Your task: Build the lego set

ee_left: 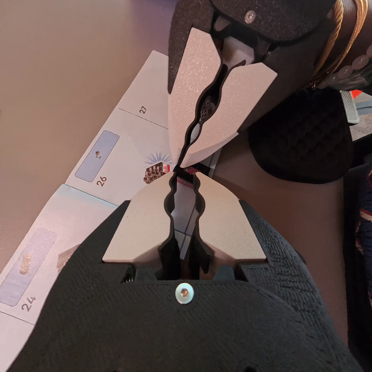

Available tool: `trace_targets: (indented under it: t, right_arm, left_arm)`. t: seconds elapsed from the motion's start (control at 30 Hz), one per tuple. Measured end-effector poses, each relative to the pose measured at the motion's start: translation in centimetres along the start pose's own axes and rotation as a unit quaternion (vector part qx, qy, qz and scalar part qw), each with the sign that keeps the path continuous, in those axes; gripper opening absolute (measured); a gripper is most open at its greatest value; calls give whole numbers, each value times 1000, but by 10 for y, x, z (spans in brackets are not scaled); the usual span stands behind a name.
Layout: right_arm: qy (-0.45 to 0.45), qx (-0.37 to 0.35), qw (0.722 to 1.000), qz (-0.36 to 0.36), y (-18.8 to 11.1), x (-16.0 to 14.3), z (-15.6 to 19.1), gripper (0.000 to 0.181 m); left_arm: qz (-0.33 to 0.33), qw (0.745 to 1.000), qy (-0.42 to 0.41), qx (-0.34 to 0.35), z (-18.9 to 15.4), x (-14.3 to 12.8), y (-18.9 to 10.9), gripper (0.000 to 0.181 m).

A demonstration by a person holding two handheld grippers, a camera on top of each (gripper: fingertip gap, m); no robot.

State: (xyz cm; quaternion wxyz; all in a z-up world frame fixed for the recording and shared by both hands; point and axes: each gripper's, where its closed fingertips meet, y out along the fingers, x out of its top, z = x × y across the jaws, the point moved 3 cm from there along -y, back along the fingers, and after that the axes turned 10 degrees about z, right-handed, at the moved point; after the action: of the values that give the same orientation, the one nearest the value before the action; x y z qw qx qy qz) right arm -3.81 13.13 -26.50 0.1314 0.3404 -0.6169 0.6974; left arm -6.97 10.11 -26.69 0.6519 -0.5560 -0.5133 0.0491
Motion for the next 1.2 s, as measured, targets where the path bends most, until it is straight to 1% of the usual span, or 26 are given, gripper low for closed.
trace_targets:
  t: [0.27, 0.33, 0.43, 0.5, 0.57, 0.63, 0.7, 0.97, 1.13, 1.2]
  right_arm:
    - [5, -15, 1000, -13, 1, -1, 1, 0]
    - [-4, -19, 1000, -13, 1, -1, 1, 0]
    - [3, -19, 999, -41, -4, -1, -2, 1]
    - [2, -3, 998, -65, -11, 2, 4, 0]
    - [-14, 15, 999, -43, -9, -1, 14, 0]
    - [-23, 30, 999, -36, -6, -2, 21, 0]
    - [-28, 28, 999, -17, -2, -5, 22, 0]
    - [-49, 11, 999, -2, -1, -3, 23, 0]
    - [-57, 1, 998, -2, -1, -2, 22, 0]
    - [-45, 8, 999, -13, -2, -3, 18, 0]
  left_arm:
    - [-2, 1000, -5, -5, 0, -1, 0, 16]
    - [-2, 1000, -7, -8, 0, -1, 0, 13]
    - [-10, 1000, -18, -11, 2, 0, -3, 8]
    - [-30, 999, -18, -15, 2, 3, -7, 7]
    - [-33, 999, -10, -12, 1, 3, -8, 5]
    - [-19, 1000, 2, -14, -2, 1, -4, 2]
    - [-7, 1000, 8, -15, -3, 0, -1, 1]
    - [-7, 1000, 4, -22, -3, 0, 0, 0]
    - [-7, 1000, 4, -22, -3, -1, 0, 1]
    - [-7, 1000, 6, -20, -3, 0, 0, 0]
